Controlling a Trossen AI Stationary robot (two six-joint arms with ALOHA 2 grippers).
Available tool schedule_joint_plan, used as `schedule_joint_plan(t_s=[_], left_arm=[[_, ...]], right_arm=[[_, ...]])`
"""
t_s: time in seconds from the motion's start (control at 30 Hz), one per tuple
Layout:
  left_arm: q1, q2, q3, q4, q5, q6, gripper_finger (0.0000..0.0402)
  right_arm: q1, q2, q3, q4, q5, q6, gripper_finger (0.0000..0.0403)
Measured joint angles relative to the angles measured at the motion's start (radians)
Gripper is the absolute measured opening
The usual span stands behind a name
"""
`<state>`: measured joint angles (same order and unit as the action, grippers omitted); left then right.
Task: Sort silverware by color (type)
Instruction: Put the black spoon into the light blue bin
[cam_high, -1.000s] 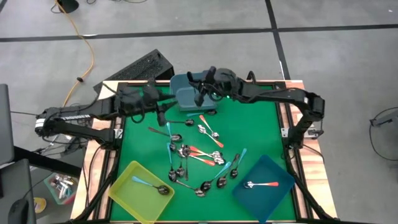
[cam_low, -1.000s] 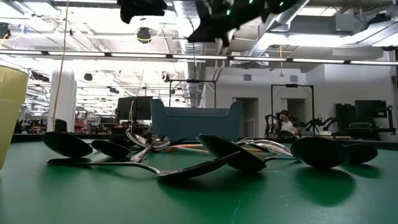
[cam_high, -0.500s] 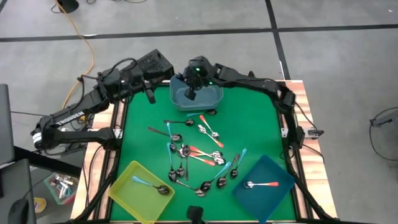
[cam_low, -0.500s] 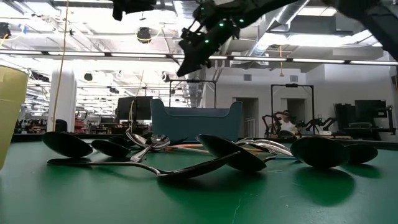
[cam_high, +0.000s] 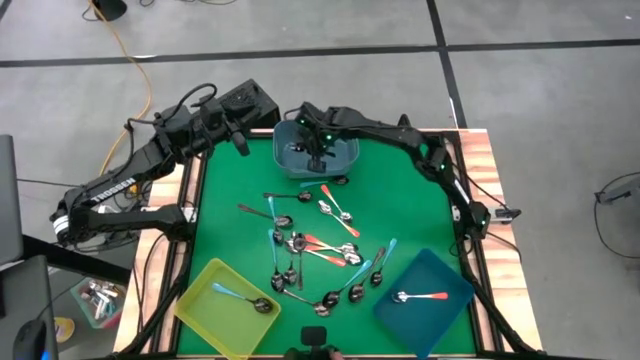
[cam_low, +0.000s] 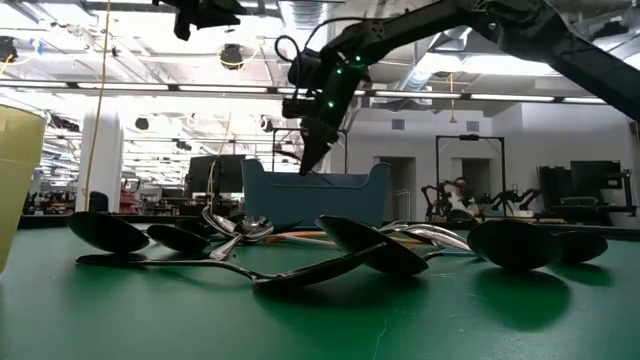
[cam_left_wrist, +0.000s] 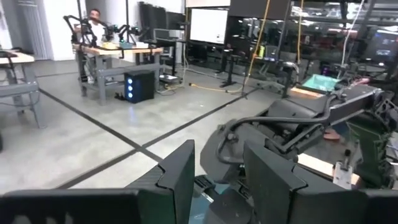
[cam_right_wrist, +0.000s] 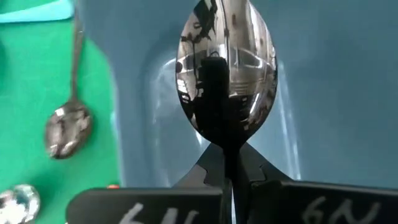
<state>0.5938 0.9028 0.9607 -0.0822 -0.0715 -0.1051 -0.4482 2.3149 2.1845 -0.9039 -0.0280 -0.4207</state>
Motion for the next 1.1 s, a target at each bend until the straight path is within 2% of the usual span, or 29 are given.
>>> schedule_joint_plan(t_s=[0.17,0.57,1.1], left_arm=[[0.0,0.0,0.0,0.016,-0.026,-0.001,0.0121],[0.0,0.0,0.0,0.03,-0.05,0.025,0.0121],[0.005,0.0,0.0,0.028,-0.072,0.033,0.0121]], right_arm=[[-0.026,-0.001,-0.017,-0.018,-0.001,-0.002,0.0015],[-0.046,-0.002,-0.144,0.089,-0.043,0.0,0.0016],[-0.061,0.045,-0.144,0.096,-0.109,-0.005,0.0019]])
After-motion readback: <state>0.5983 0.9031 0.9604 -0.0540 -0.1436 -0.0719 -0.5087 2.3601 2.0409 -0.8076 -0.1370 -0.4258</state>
